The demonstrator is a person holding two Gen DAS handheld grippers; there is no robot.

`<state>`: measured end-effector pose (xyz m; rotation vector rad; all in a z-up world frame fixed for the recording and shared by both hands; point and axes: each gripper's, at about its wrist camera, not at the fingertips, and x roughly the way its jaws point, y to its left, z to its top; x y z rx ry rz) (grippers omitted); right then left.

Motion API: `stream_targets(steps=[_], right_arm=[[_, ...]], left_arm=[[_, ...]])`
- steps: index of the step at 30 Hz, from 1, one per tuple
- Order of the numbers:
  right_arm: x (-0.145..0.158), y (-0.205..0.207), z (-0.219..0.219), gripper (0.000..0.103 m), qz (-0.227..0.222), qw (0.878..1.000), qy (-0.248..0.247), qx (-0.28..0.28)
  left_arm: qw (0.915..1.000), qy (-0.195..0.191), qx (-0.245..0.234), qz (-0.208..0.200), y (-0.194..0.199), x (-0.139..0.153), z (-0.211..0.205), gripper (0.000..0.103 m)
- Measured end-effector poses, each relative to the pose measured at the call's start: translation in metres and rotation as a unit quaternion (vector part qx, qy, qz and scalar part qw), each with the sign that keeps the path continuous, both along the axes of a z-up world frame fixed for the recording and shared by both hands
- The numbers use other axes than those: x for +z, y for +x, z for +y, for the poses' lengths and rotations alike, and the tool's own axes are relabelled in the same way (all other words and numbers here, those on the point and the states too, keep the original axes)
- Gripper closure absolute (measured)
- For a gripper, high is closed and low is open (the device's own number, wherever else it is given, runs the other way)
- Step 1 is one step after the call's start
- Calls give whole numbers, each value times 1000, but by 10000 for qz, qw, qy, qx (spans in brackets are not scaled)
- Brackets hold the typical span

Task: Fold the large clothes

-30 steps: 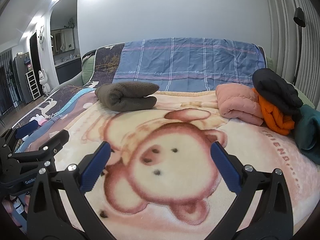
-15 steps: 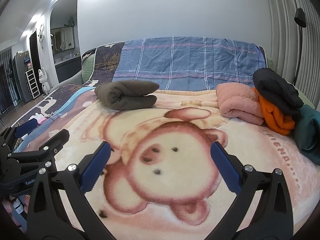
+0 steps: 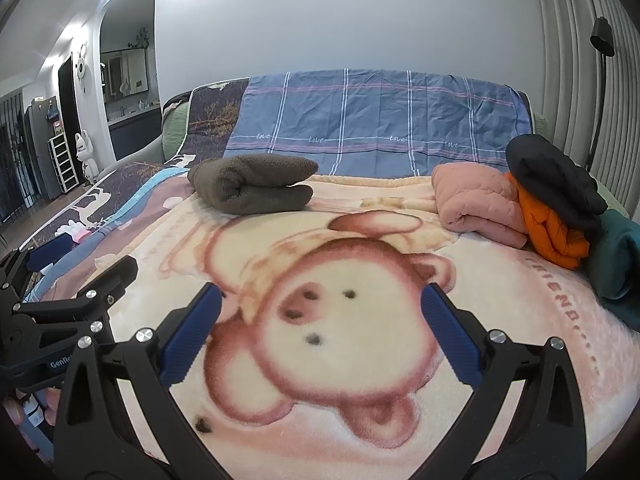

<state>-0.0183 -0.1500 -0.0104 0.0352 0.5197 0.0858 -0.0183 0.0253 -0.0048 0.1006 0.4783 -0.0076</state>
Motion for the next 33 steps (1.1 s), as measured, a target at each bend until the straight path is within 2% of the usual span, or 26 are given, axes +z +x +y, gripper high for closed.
stream_targets(steps=[33], right_arm=[[-6, 6, -9, 2, 71, 9999, -25, -70]], left_arm=[[9999, 19, 112, 104, 1, -2, 0, 1]])
